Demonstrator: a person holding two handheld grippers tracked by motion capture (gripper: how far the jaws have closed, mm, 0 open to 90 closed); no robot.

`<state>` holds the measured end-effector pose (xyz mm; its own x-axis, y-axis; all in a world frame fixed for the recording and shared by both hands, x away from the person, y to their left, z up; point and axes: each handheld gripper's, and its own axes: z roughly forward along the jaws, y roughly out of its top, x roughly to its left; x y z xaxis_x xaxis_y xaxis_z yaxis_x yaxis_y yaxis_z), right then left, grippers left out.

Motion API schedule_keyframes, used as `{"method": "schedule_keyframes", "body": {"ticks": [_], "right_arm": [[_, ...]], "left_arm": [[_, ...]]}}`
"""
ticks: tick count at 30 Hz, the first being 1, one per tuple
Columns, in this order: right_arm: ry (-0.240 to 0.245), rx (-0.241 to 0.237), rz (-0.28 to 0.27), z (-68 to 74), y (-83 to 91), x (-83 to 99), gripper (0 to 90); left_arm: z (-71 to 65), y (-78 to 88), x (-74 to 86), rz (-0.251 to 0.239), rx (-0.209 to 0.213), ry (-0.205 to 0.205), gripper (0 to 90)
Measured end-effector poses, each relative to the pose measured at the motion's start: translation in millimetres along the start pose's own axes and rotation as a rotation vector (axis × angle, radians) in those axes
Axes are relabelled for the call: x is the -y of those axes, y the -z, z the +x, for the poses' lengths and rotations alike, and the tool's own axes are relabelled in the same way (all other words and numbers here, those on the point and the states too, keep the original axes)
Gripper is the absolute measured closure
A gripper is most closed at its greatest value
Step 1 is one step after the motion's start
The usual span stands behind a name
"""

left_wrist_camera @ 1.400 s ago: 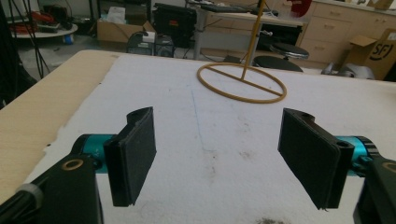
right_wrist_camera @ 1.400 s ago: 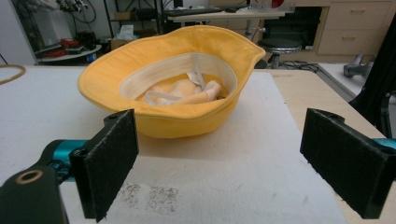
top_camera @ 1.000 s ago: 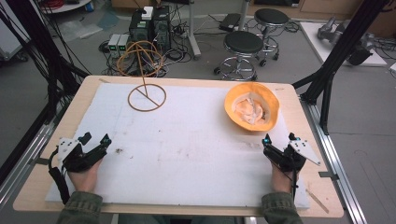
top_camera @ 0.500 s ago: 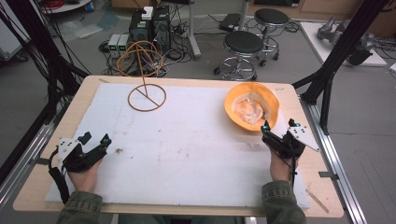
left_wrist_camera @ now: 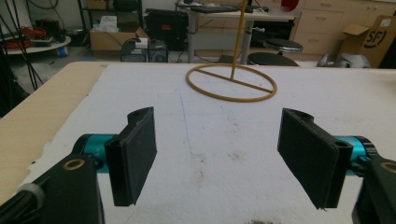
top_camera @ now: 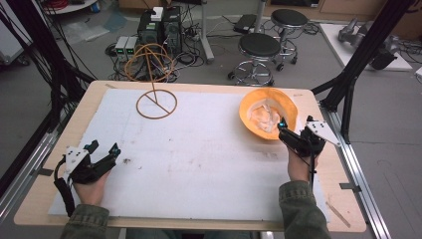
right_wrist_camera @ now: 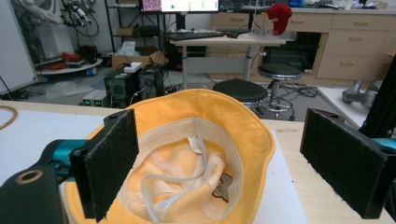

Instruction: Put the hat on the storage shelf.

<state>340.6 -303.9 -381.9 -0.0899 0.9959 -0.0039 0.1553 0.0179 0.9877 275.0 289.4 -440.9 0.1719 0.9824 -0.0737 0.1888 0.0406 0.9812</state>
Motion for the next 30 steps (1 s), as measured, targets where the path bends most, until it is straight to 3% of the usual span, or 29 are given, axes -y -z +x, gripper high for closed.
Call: {"method": "schedule_keyframes", "body": {"ticks": [7,15,22,25,30], "right_arm": [[0.004,0.02,0.029,-4.4,-13.6,0.4,10.3],[-0.044,0.05,0.095,-18.1,-30.9,8.2,10.3],[-0.003,0.047,0.133,-18.8,-44.0,-1.6,10.4],[-0.008,0.045,0.161,-19.8,-49.8,-2.7,10.3],[0.009,0.039,0.249,-22.9,-63.7,0.4,10.7]], "left_arm": [[-1.9,-1.1,-0.2,0.004,0.004,-0.021,28.3],[-3.9,-1.9,-0.3,0.005,0.012,-0.029,28.3],[-3.6,-1.8,-0.4,0.004,0.01,-0.027,28.3],[-3.8,-1.9,-0.4,0.002,0.012,-0.025,28.3],[-3.3,-4.6,-0.7,0.004,0.008,-0.028,28.3]]}}
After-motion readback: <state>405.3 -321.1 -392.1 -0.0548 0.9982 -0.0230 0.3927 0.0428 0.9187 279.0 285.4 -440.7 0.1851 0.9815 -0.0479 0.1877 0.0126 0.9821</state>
